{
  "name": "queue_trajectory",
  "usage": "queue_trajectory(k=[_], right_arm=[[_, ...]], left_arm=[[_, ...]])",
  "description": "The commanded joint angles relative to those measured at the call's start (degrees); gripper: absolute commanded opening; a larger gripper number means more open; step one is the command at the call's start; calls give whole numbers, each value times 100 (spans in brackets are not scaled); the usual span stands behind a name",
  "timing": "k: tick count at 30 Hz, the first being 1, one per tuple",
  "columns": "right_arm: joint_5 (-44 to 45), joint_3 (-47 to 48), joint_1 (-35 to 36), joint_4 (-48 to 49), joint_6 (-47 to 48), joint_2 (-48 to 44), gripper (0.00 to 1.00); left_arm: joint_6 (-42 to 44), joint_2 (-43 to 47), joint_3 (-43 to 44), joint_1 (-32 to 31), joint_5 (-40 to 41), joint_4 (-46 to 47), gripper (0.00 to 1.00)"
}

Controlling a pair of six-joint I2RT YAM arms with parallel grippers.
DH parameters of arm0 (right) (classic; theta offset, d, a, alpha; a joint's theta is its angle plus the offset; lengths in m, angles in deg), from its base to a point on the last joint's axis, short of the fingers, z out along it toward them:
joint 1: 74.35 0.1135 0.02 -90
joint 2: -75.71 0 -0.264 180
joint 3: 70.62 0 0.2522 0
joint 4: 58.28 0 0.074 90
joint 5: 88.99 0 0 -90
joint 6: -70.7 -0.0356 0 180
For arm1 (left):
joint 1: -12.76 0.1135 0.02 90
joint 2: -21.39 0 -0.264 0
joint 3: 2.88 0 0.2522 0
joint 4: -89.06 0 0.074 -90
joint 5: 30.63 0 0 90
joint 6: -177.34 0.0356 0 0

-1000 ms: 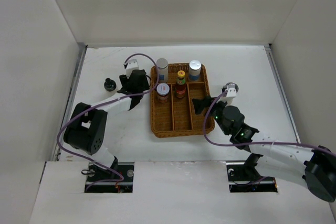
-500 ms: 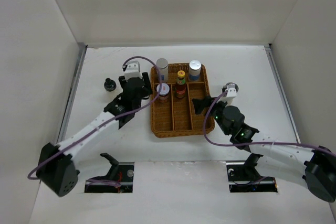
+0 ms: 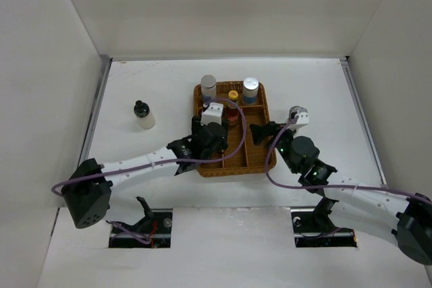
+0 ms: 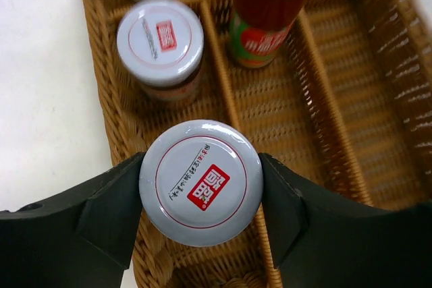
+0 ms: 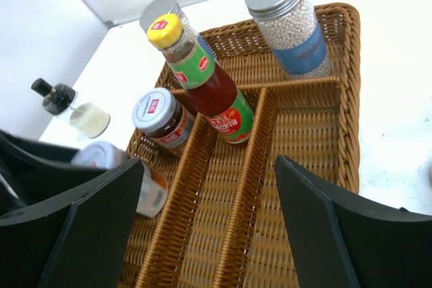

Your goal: Organize the condiment bottles

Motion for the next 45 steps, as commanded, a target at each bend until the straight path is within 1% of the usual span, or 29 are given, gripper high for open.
queue_trajectory(k=[1, 3, 7, 9, 11, 12, 13, 14, 16, 18, 20, 22, 23, 24, 25, 29, 32, 35, 39, 41, 45], right_arm=[[117, -33, -39, 231, -15, -114, 85], [135, -24, -30, 231, -6, -105, 85], [135, -7, -39, 231, -7, -52, 85], [144, -7, -39, 231, 2, -52, 86], [144, -16, -39, 231, -6, -52, 86], [144, -16, -30, 231, -6, -61, 86], [144, -16, -30, 231, 2, -61, 86], [144, -16, -30, 231, 2, -61, 86], [144, -16, -48, 231, 2, -52, 86], [144, -7, -39, 231, 2, -43, 86], [144, -7, -39, 231, 2, -52, 86], [135, -16, -39, 231, -6, -52, 86], [126, -16, -39, 231, -15, -52, 86], [126, -16, -39, 231, -15, -52, 86], [126, -16, -39, 231, -15, -43, 86], [109, -16, -30, 231, -33, -35, 87], [109, -7, -30, 257, -33, -17, 88], [82, -7, -12, 258, -42, -26, 88], [73, -7, 14, 266, -50, -26, 89], [65, 2, 14, 275, -50, 0, 89], [-14, 28, 58, 266, -50, 62, 90]], left_arm=[[-296, 10, -107, -170, 485, 577, 33], [-384, 27, -248, -215, 617, 595, 33], [-620, 89, -573, -259, 636, 604, 32], [-814, 19, -714, -276, 600, 656, 35], [-911, 10, -846, -311, 574, 771, 46], [-920, 27, -898, -320, 591, 815, 53], [-938, 97, -951, -329, 635, 815, 64], [-955, 167, -969, -312, 662, 789, 72], [-929, 369, -952, -268, 697, 745, 80], [-868, 641, -847, -224, 793, 622, 85], [-780, 966, -715, -110, 1038, 490, 87], [-666, 1239, -653, 197, 1189, 429, 87], [-604, 1327, -627, 477, 1207, 394, 87], [-569, 1363, -618, 845, 1189, 350, 88], [-534, 1337, -583, 1353, 1128, 262, 88], [-367, 1013, -425, 2770, 970, 226, 89], [-209, 583, -267, 3474, 707, 419, 89], [-191, 230, -161, 3924, 399, 551, 88], [-147, -68, -108, 4276, 232, 876, 88], [-24, -253, 14, 4390, -5, 964, 88], [38, -526, 173, 4548, -147, 1105, 87]])
